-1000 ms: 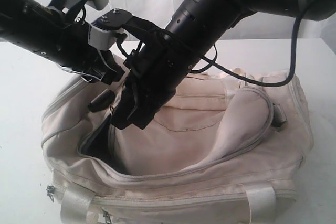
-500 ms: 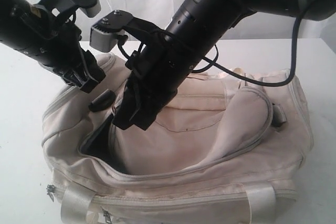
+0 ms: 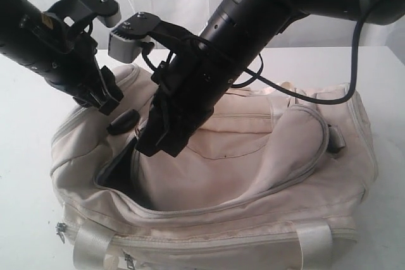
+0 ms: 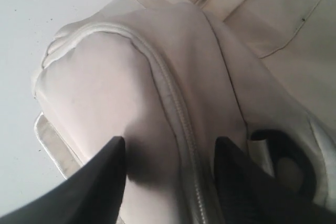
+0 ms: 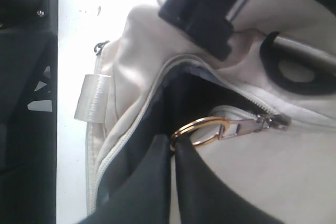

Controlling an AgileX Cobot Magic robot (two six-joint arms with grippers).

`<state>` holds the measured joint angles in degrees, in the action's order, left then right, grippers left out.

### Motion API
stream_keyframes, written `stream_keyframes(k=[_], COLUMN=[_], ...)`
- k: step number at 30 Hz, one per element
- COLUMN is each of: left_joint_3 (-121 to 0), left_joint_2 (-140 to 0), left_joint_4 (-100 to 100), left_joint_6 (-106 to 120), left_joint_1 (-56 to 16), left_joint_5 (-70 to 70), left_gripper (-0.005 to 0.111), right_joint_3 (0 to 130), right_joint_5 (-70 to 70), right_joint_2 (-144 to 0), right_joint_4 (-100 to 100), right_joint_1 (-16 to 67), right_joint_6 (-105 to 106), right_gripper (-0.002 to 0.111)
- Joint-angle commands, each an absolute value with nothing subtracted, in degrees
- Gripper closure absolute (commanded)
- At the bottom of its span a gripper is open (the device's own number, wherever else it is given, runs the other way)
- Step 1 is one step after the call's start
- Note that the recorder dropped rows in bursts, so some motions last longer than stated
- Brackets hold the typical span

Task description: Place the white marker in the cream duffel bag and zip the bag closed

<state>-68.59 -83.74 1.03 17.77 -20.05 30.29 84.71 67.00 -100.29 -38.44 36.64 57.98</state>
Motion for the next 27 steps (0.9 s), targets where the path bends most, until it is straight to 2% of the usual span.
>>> stream_keyframes(k=[1, 8, 12, 14, 15, 16, 18, 27], left_joint_3=[-68.72, -68.72, -68.72, -68.72, -68.72, -68.72, -68.72, -68.72], left_joint_2=[-84.53, -86.65, -87.62, -87.81, -88.04, -88.29, -88.54, -88.67], left_joint_4=[1.23, 3.48, 5.26, 5.49, 5.49, 5.49, 5.49, 5.49], left_joint_6=[16.70, 16.26, 16.26, 15.29, 14.98, 14.98, 14.98, 14.98], left_joint_1=[-20.14, -20.14, -20.14, -20.14, -20.14, -20.14, -20.14, -20.14], left_joint_5=[30.94, 28.35, 26.42, 25.24, 24.20, 23.74, 23.20, 21.08], left_gripper=[0.051, 0.051, 0.058, 0.071, 0.087, 0.097, 0.107, 0.107], right_joint_3=[84.46, 84.46, 84.46, 84.46, 84.46, 84.46, 84.46, 84.46], right_joint_5=[67.44, 66.95, 66.95, 66.95, 67.09, 67.36, 68.07, 69.96], right_joint_2=[-99.54, -99.54, -99.54, -99.54, -99.54, -99.54, -99.54, -99.54], right_joint_4=[-38.92, -38.92, -38.92, -38.92, -38.92, -39.03, -39.14, -39.03], right_joint_1=[36.92, 36.92, 36.92, 36.92, 37.06, 37.06, 37.40, 41.30], right_joint_6=[57.75, 57.75, 57.75, 57.75, 57.75, 57.75, 57.75, 57.61], right_gripper=[0.107, 0.107, 0.107, 0.107, 0.107, 0.107, 0.107, 0.107])
